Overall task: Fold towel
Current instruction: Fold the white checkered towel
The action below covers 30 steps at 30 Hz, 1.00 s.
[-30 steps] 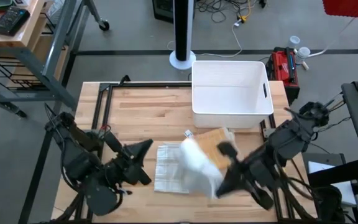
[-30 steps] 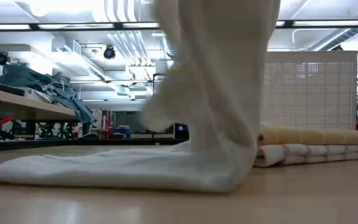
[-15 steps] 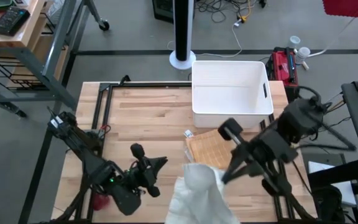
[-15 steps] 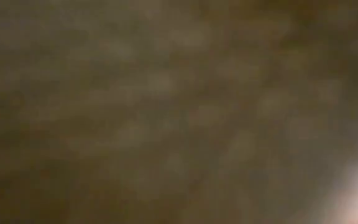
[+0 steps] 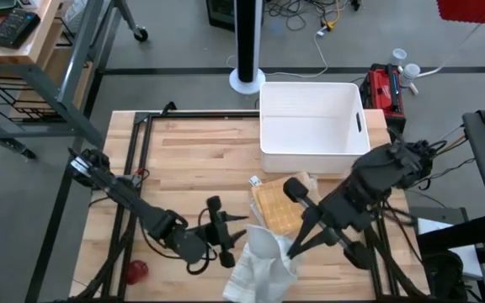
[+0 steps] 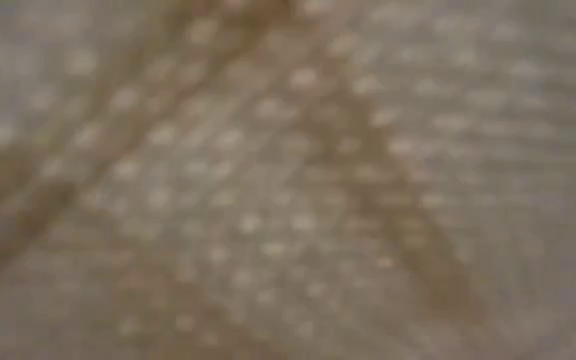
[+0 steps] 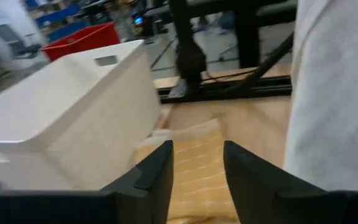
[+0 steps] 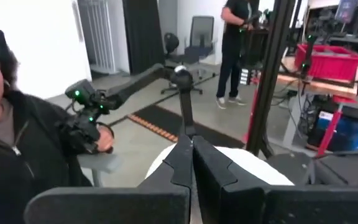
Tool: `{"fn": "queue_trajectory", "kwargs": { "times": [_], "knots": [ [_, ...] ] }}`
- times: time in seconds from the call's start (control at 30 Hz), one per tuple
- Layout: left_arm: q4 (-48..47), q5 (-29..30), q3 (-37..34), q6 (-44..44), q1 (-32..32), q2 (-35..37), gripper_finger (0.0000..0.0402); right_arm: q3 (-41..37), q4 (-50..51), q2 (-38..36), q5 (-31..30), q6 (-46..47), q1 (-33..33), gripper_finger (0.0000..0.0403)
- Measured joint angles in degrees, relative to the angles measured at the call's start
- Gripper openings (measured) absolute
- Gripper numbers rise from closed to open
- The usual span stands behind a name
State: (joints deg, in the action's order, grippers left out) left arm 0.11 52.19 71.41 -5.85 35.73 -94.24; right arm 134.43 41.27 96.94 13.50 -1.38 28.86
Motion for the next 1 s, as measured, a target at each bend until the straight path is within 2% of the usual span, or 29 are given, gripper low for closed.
{"fn": "queue_trajectory", "kwargs": {
  "times": [0.2, 0.37, 0.53, 0.63, 0.7, 0.9, 0.93, 1.0],
  "knots": [
    [17.6, -8.2, -9.0, 2.3, -1.3, -0.1, 0.0174, -0.1, 8.0, 1.8, -1.5, -3.4, -0.2, 0.0],
    [19.1, -14.3, -11.2, 1.1, -0.9, -0.1, 0.0195, -0.2, 16.9, 2.6, -16.2, -4.7, -1.3, 0.0],
    [11.2, -11.2, -11.2, -4.9, -1.2, -1.2, 0.0194, -0.8, 17.7, 2.7, -20.2, -1.3, -4.8, 0.0],
    [8.3, -7.2, -11.3, -6.4, -2.1, -4.1, 0.0191, -0.8, 16.7, 2.7, -26.0, -0.2, -7.5, 0.0],
    [8.1, -6.5, -11.4, -7.1, -2.7, -6.2, 0.0189, -0.9, 16.7, 3.2, -28.1, -0.2, -10.0, 0.0],
    [7.5, -6.9, -11.4, -10.4, -2.7, -9.2, 0.0197, -3.6, 18.8, 5.7, -24.1, -1.6, -17.1, 0.0],
    [6.8, -6.9, -11.4, -11.7, -2.5, -9.2, 0.0198, -4.7, 18.9, 5.7, -22.1, -2.1, -18.1, 0.0],
    [4.1, -6.9, -11.4, -14.7, -2.0, -9.0, 0.0199, -7.5, 18.2, 5.6, -14.3, -2.6, -20.4, 0.0]
  ]
}}
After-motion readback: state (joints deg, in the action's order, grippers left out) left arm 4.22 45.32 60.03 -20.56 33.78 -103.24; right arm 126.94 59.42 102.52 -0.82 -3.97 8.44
